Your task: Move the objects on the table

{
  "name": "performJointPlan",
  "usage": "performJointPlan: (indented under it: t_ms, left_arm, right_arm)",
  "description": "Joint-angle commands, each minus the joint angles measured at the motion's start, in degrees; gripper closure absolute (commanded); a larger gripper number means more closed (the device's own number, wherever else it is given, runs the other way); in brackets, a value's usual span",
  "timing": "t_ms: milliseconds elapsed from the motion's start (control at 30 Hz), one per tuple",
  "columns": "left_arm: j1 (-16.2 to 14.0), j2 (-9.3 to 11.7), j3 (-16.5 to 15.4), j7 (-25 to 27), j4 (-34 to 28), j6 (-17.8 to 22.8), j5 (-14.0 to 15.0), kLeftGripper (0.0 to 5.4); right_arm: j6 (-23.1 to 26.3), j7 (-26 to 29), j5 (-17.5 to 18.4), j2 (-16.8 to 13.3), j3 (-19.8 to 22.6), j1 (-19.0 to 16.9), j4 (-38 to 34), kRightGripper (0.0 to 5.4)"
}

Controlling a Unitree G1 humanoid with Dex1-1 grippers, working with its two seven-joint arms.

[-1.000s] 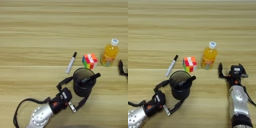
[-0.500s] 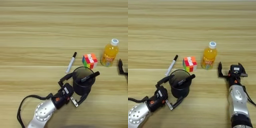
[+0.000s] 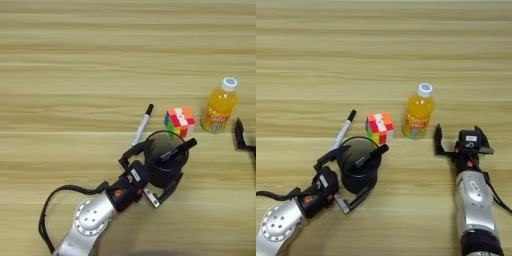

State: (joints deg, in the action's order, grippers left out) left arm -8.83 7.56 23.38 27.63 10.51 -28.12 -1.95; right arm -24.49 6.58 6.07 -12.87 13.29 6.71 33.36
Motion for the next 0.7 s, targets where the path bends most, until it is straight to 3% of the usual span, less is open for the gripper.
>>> performJointPlan:
  t_ms: [33, 167, 400, 700]
  left_arm:
    - [1.05, -0.49, 0.4, 0.05, 1.32, -0.09, -0.24, 0.0]
    - [1.27, -0.65, 0.36, 0.22, 1.77, -0.32, 0.15, 0.0]
    - [1.62, -1.11, -0.65, 0.15, 2.34, -0.83, 1.42, 0.63]
    - [2.38, -2.47, -4.88, -2.64, -1.85, -0.93, 4.05, 0.69]
  right_arm:
    - [0.4, -0.4, -0.14, 0.33, -0.21, -0.27, -1.16, 0.01]
    - [0.52, -0.5, -0.14, 0.38, -0.23, -0.38, -1.44, 0.01]
    - [0.74, -0.51, -0.07, 0.31, -0.14, -0.57, -1.79, 0.0]
    - [0.8, -0.47, -0.04, 0.17, -0.06, -0.58, -1.73, 0.0]
